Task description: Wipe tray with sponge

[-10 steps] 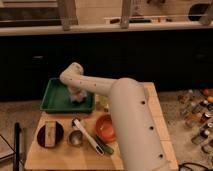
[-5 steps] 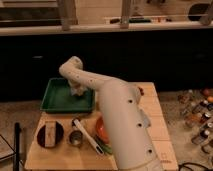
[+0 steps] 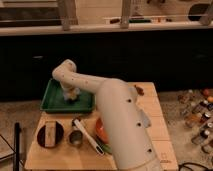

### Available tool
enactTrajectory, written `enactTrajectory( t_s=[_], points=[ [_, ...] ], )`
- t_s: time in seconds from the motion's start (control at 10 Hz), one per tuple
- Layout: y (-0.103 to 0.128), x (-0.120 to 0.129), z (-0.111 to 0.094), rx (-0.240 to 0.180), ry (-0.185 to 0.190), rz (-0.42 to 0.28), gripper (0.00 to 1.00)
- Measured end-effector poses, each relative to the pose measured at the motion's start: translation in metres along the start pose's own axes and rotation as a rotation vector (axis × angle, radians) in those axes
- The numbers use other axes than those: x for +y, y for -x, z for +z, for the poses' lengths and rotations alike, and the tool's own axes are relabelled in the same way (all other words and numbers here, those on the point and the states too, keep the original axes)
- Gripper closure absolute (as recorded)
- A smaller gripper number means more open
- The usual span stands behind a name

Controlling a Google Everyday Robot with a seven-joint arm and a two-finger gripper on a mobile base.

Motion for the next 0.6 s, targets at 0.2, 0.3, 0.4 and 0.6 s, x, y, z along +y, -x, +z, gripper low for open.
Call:
enactTrajectory(
  t_s=[0.2, 0.3, 0.4, 0.6],
  points=[
    [-0.012, 0.018, -0.001, 0.004, 0.015, 0.026, 0.98],
    [-0.021, 0.024, -0.002, 0.011, 0.021, 0.049, 0.98],
    [-0.027, 0.026, -0.002, 0.021, 0.027, 0.070, 0.98],
    [-0.047, 0.020, -0.002, 0.046, 0.029, 0.109, 0.98]
  ],
)
